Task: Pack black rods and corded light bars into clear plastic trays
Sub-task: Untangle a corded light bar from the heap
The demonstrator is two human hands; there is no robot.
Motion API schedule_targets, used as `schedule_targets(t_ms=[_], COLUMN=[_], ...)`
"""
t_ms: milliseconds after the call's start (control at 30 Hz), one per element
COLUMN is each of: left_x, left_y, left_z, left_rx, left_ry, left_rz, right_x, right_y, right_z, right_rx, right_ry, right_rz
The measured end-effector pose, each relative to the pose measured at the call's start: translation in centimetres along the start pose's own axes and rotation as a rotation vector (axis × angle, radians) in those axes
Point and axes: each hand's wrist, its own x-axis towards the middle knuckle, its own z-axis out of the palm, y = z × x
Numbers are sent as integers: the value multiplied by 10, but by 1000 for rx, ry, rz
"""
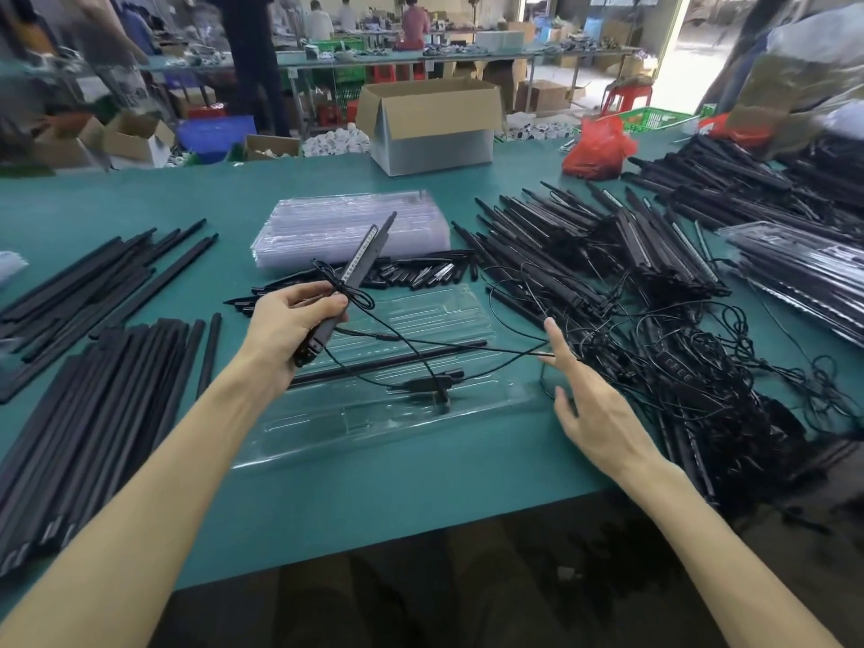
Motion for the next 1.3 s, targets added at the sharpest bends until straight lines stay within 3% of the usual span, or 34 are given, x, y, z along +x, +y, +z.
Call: schedule_targets(t_ms=[200, 433, 567, 867, 967, 1167, 1300], left_x=[3, 17, 23, 21, 18, 13, 11], left_y=[0, 17, 26, 21, 20, 12, 9], left_z=[5, -9, -18, -26, -24, -13, -7], left_rx=[107, 102, 89, 140, 136, 145, 151], left_ry=[-25, 146, 216, 209, 191, 128, 121], left_rz=[9, 156, 204, 207, 191, 149, 134], right_x=[4, -10, -13, -14, -12, -2, 2], right_y=[5, 11, 18, 15, 9, -11, -21], right_z=[1, 0, -3, -6, -6, -7, -12], right_rx=[4, -148, -179, -54, 135, 591, 456], right_ry=[50, -72, -98, 52, 76, 308, 234], right_rz=[66, -178, -187, 173, 288, 436, 470])
